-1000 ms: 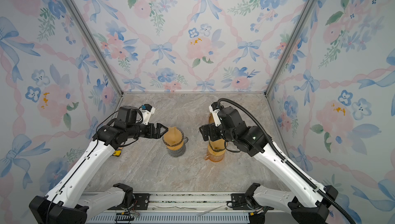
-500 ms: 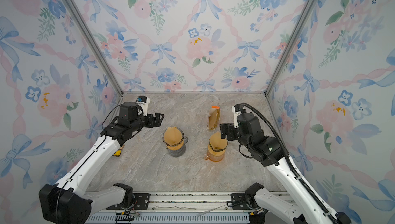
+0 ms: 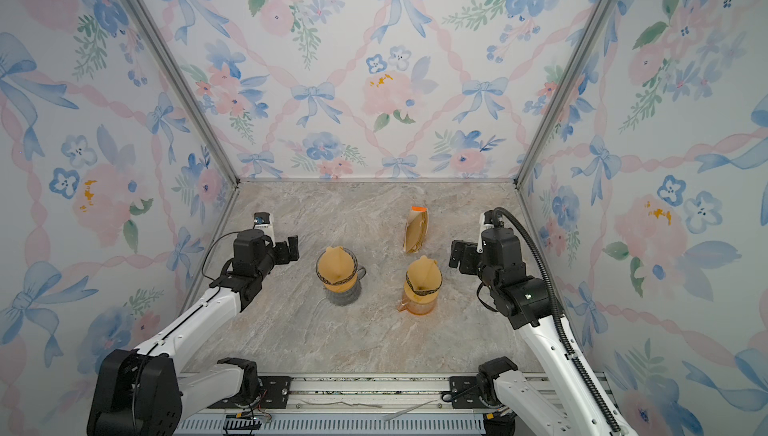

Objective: Place the coffee filter in the dripper

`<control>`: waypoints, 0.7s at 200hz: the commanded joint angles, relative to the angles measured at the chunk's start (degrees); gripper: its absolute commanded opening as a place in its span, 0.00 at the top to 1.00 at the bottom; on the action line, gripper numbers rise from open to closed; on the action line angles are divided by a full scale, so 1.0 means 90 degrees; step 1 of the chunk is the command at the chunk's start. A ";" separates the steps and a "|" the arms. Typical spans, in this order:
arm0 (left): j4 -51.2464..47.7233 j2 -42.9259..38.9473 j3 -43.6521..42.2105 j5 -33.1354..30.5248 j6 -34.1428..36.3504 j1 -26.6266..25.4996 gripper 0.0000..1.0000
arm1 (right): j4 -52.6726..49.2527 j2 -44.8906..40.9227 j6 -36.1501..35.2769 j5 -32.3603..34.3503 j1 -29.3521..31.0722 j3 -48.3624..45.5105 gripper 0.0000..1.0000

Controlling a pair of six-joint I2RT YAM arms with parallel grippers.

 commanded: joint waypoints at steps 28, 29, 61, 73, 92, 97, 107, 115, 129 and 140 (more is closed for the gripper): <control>0.2571 0.0428 -0.0872 -0.0865 0.0682 0.0087 0.02 | 0.0379 0.0371 0.0066 -0.0492 -0.0516 -0.0141 0.04; 0.2608 0.0446 -0.0883 -0.0870 0.0685 0.0093 0.02 | 0.0380 0.0373 0.0066 -0.0491 -0.0520 -0.0142 0.04; 0.4024 0.1046 -0.1299 -0.0697 0.0861 0.0184 0.02 | 0.0525 0.0367 0.0164 -0.0171 -0.0554 -0.0341 0.04; 0.4117 0.1167 -0.1311 -0.0769 0.0977 0.0195 0.02 | 0.0664 0.0321 0.0118 -0.0042 -0.0553 -0.0481 0.04; 0.4718 0.1428 -0.1472 -0.0716 0.1165 0.0262 0.02 | 0.0898 0.0306 0.0021 0.0181 -0.0561 -0.0686 0.04; 0.4922 0.1543 -0.1526 -0.0691 0.1201 0.0274 0.02 | 0.0946 0.0313 -0.0001 0.0247 -0.0553 -0.0729 0.04; 0.5326 0.1776 -0.1613 -0.0676 0.1238 0.0294 0.02 | 0.1038 0.0359 -0.0023 0.0354 -0.0553 -0.0784 0.04; 0.5557 0.1943 -0.1659 -0.0594 0.1294 0.0294 0.02 | 0.1085 0.0411 -0.0014 0.0444 -0.0553 -0.0801 0.04; 0.5779 0.2209 -0.1666 -0.0477 0.1336 0.0301 0.02 | 0.1194 0.0488 -0.0052 0.0502 -0.0555 -0.0806 0.04; 0.6109 0.2442 -0.1702 -0.0393 0.1391 0.0308 0.02 | 0.1359 0.0544 -0.0102 0.0553 -0.0561 -0.0860 0.04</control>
